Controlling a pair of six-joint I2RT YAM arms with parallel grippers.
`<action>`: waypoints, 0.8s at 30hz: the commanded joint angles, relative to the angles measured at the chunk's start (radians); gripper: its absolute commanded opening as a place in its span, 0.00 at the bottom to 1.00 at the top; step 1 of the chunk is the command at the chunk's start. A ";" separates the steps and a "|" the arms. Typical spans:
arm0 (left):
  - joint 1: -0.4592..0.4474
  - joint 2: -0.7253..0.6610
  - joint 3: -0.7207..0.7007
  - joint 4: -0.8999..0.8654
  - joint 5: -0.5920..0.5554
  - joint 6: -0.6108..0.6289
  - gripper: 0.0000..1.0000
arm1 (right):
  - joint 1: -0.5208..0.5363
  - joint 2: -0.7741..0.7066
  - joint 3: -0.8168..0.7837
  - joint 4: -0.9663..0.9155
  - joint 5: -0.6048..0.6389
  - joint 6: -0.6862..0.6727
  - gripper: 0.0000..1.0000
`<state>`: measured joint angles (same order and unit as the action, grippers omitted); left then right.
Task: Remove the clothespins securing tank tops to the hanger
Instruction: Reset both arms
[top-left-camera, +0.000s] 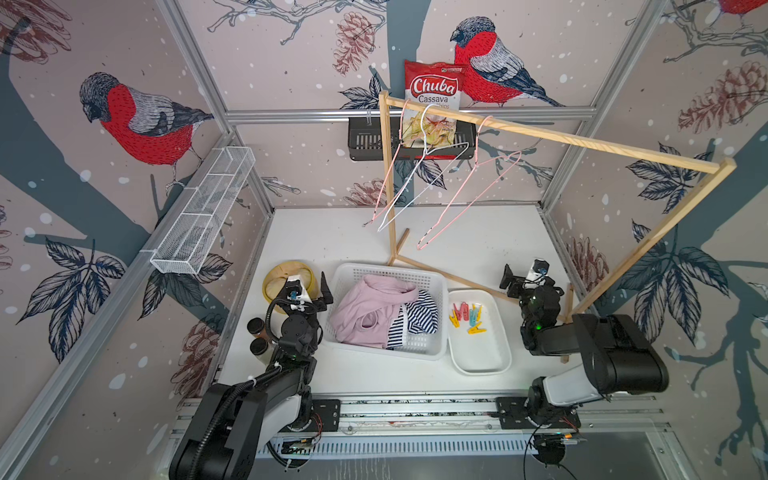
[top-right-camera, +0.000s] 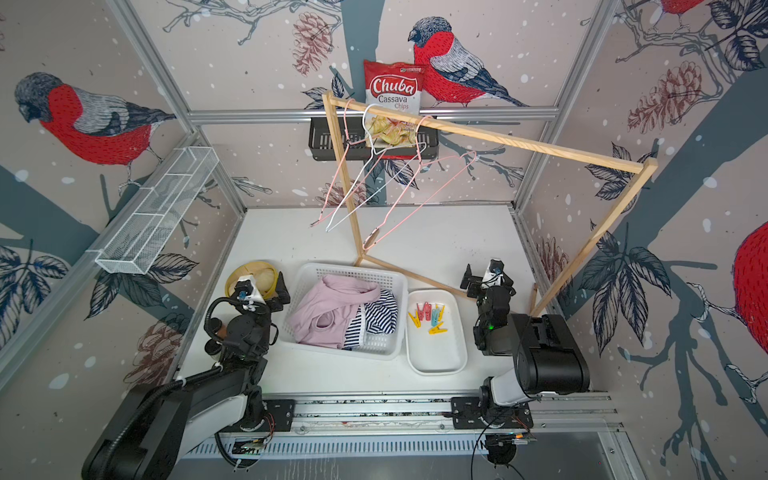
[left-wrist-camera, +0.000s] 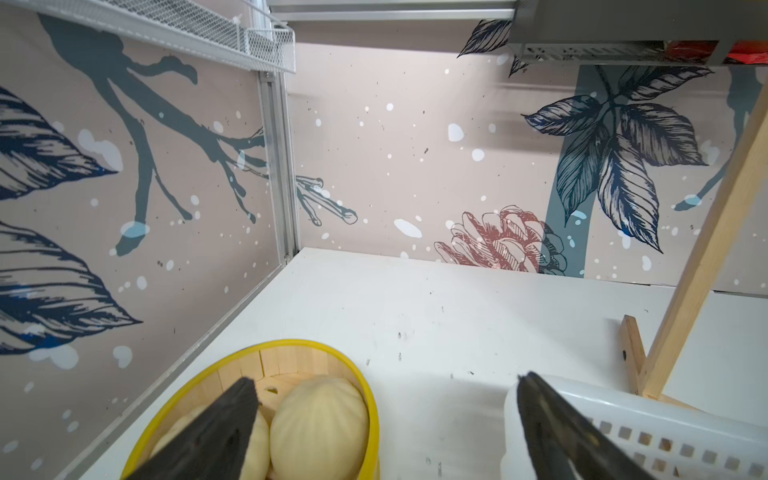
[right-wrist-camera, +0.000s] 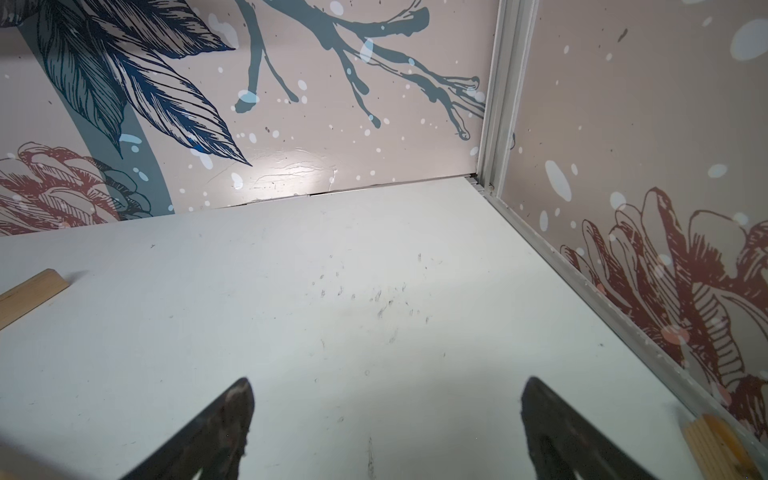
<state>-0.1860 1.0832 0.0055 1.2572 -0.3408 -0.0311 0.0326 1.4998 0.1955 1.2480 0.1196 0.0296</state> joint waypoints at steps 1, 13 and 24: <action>0.008 0.020 -0.096 0.137 -0.040 -0.045 0.96 | 0.001 -0.007 0.007 -0.003 -0.005 0.007 1.00; 0.044 0.470 0.084 0.304 0.113 0.136 0.96 | -0.003 0.002 0.031 -0.033 0.014 0.020 1.00; 0.144 0.443 0.262 -0.073 0.171 0.025 0.97 | -0.003 0.003 0.031 -0.035 0.014 0.020 1.00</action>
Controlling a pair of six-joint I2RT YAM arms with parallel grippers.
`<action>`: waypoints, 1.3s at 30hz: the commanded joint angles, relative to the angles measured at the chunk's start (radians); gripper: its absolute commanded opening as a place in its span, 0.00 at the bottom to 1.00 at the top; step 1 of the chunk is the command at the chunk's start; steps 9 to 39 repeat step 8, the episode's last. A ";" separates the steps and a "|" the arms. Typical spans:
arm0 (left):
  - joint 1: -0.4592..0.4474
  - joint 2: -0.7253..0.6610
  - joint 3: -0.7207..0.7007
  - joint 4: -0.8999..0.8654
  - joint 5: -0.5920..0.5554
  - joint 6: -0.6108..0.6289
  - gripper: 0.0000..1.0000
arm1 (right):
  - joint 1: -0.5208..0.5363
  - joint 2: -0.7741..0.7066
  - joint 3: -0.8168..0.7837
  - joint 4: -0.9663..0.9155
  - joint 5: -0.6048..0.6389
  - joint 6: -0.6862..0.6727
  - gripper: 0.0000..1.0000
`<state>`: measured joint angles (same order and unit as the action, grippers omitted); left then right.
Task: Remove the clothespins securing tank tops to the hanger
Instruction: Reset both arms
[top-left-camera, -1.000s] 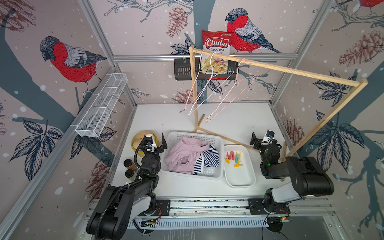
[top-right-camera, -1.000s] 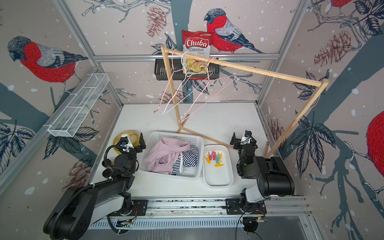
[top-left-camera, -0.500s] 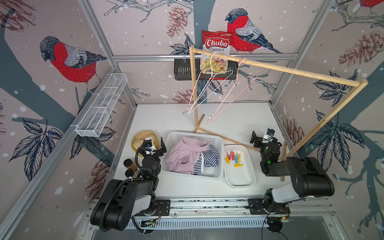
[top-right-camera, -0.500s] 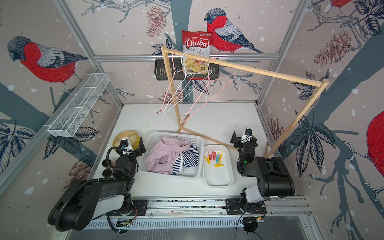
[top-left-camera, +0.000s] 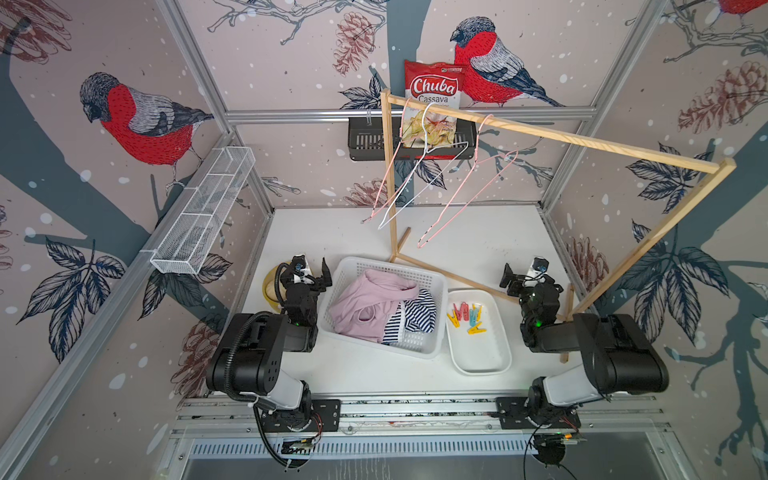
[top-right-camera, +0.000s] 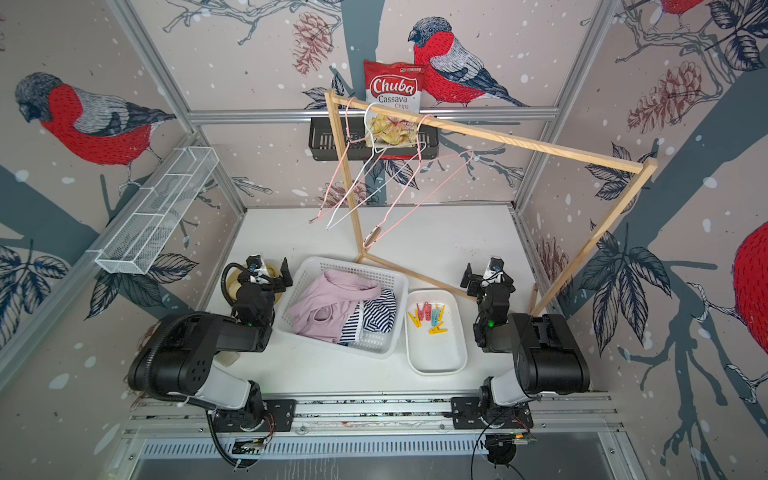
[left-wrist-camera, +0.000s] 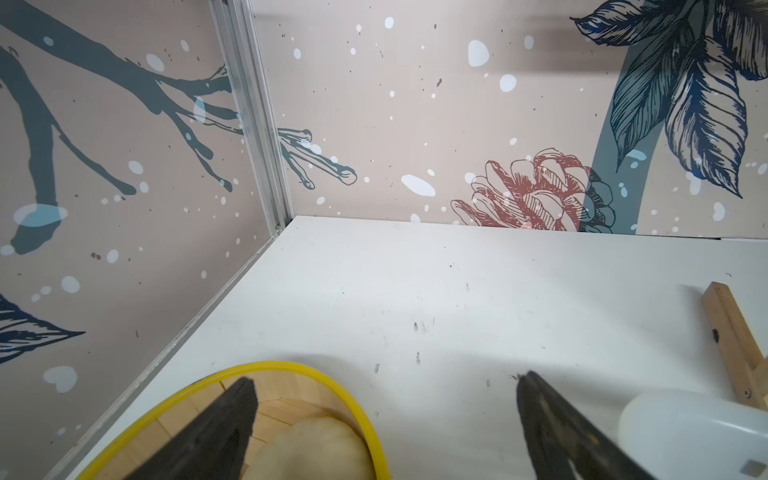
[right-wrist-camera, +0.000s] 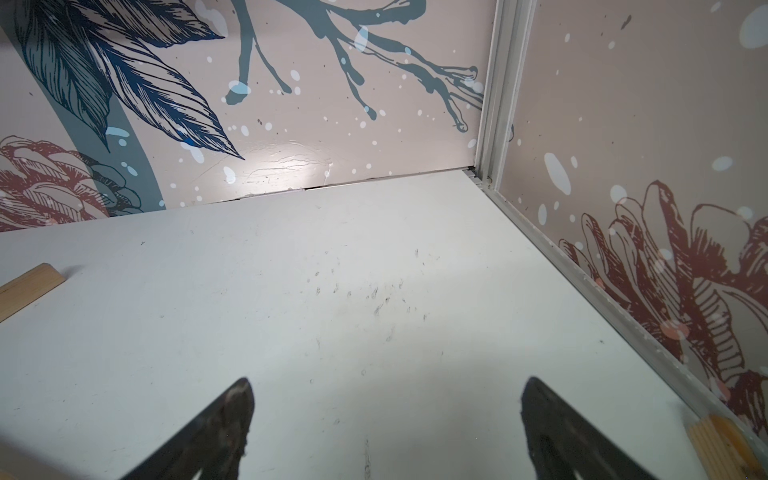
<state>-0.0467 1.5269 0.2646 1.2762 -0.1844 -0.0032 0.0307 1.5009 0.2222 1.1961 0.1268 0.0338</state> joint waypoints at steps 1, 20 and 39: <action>0.005 -0.001 0.001 -0.089 0.016 -0.003 0.97 | -0.001 0.001 0.005 0.017 0.006 0.015 1.00; 0.004 -0.004 -0.002 -0.084 0.016 -0.001 0.97 | 0.010 -0.003 0.001 0.025 0.048 0.021 1.00; 0.004 -0.004 -0.002 -0.084 0.016 -0.001 0.97 | 0.010 -0.003 0.001 0.025 0.048 0.021 1.00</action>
